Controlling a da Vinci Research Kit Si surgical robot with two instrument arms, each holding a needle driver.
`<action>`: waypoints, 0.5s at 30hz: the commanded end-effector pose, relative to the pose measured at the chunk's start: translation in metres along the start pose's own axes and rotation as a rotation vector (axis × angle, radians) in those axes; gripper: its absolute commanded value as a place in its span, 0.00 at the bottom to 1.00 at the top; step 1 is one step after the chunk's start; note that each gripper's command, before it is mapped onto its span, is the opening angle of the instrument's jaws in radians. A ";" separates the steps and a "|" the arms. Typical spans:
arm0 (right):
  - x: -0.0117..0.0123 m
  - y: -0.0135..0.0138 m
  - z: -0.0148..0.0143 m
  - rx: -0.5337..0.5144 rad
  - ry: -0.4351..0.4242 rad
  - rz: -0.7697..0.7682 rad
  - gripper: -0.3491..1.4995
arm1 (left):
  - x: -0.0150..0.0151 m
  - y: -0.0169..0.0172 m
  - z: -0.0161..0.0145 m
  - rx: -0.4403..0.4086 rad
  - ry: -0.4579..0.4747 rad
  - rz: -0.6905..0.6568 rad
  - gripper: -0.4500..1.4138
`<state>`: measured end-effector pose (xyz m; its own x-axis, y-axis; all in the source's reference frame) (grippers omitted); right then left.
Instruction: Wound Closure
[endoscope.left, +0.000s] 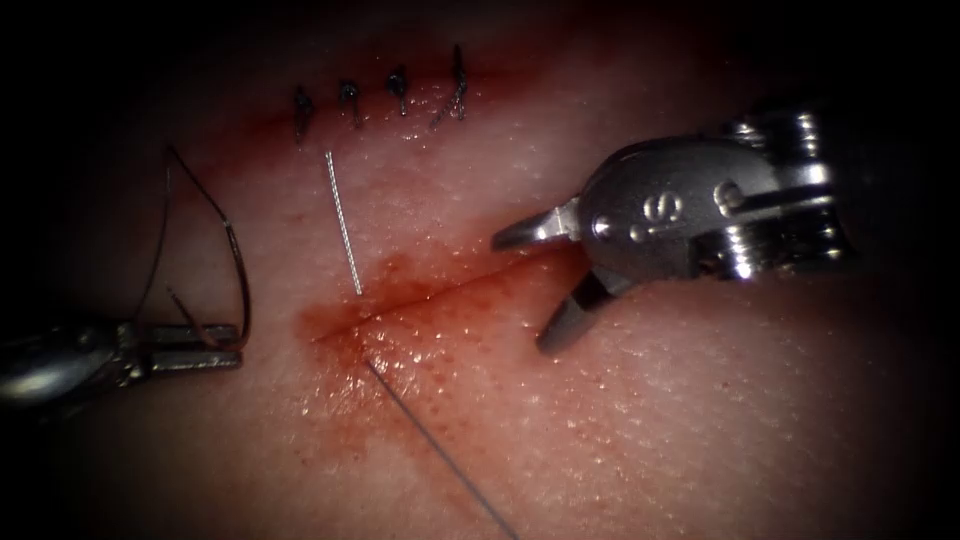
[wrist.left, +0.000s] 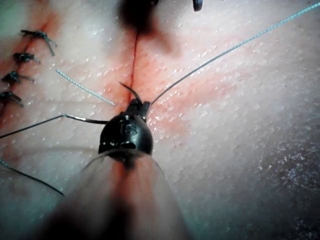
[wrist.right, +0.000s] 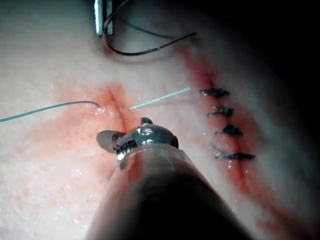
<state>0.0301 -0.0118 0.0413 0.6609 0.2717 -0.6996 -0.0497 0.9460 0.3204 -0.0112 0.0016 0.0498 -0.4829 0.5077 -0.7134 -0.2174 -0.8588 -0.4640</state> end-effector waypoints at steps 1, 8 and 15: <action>-0.0007 0.0012 0.0032 0.001 0.091 0.356 0.78 | -0.0003 0.0003 0.0008 -0.002 0.000 -0.001 0.00; -0.0043 0.0033 0.0108 0.037 0.177 0.706 0.84 | -0.0003 0.0004 0.0008 -0.002 0.000 -0.001 0.00; -0.0063 0.0049 0.0143 0.015 0.273 0.889 0.75 | -0.0004 0.0004 0.0008 -0.001 0.000 -0.001 0.00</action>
<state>0.0355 -0.0111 0.0560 0.1809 0.9325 -0.3124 -0.4482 0.3610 0.8178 -0.0112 0.0015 0.0498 -0.4828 0.5077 -0.7136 -0.2180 -0.8588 -0.4636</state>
